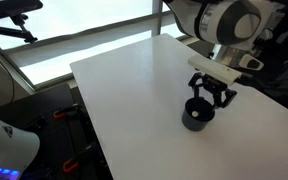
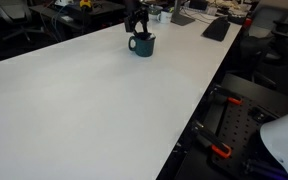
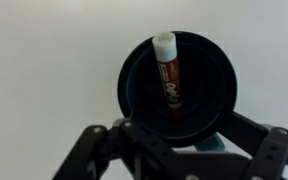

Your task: Remove the marker from the cup and put it on the table

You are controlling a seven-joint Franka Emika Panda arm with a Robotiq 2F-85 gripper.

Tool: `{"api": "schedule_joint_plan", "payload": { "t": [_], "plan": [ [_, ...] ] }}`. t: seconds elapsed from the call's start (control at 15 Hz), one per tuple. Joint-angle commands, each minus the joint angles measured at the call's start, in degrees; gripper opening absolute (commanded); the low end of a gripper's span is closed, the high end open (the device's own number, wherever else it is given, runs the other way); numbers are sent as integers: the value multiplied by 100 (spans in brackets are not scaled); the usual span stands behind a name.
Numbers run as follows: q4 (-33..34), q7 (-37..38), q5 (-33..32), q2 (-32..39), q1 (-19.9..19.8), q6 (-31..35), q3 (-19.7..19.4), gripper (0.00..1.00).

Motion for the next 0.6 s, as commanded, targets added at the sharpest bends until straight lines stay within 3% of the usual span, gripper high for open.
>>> {"api": "schedule_joint_plan", "payload": {
  "t": [0.0, 0.2, 0.53],
  "plan": [
    [518, -163, 194, 331, -115, -460, 61, 86],
    [650, -154, 236, 368, -115, -683, 74, 100],
    [598, -76, 215, 143, -16, -900, 103, 100]
  ]
}}
